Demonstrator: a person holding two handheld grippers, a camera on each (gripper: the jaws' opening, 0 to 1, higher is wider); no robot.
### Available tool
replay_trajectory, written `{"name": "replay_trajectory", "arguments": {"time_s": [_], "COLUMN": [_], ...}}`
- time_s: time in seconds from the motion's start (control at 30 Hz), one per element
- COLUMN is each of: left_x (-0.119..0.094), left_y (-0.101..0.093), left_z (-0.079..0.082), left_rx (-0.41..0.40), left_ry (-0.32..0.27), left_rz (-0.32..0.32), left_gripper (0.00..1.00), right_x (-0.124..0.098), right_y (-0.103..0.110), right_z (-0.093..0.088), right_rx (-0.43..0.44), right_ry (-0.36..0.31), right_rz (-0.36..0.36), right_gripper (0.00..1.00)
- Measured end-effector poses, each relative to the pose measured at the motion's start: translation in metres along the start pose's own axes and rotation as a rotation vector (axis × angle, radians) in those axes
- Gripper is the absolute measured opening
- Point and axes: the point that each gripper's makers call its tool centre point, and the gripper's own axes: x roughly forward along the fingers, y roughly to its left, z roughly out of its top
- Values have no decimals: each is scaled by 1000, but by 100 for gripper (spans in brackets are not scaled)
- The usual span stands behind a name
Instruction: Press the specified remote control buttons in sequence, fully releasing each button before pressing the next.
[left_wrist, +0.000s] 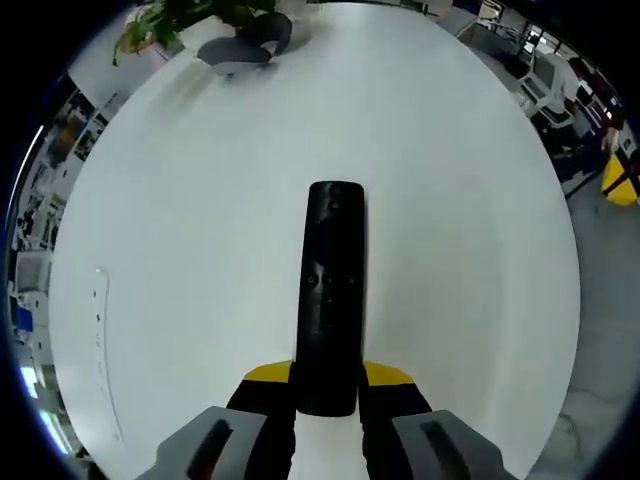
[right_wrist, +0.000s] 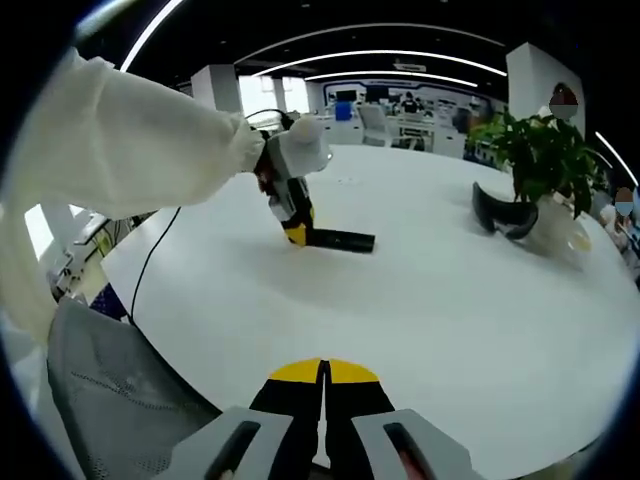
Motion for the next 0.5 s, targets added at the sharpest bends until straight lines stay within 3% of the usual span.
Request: {"name": "replay_trajectory", "arguments": {"time_s": [0.37,0.5], "left_x": [-2,-3], "left_y": [-26,-42], "left_z": [-3,-5], "left_rx": [7,49], "left_ry": [-11,29], "left_rz": [-1,-6], "left_gripper": [22,22], "right_x": [1,1], "right_y": [3,2], "right_z": [-1,-1], "right_rx": [-16,-12], "right_ry": [8,4], "right_rz": [11,9], "right_gripper": [0,0]}}
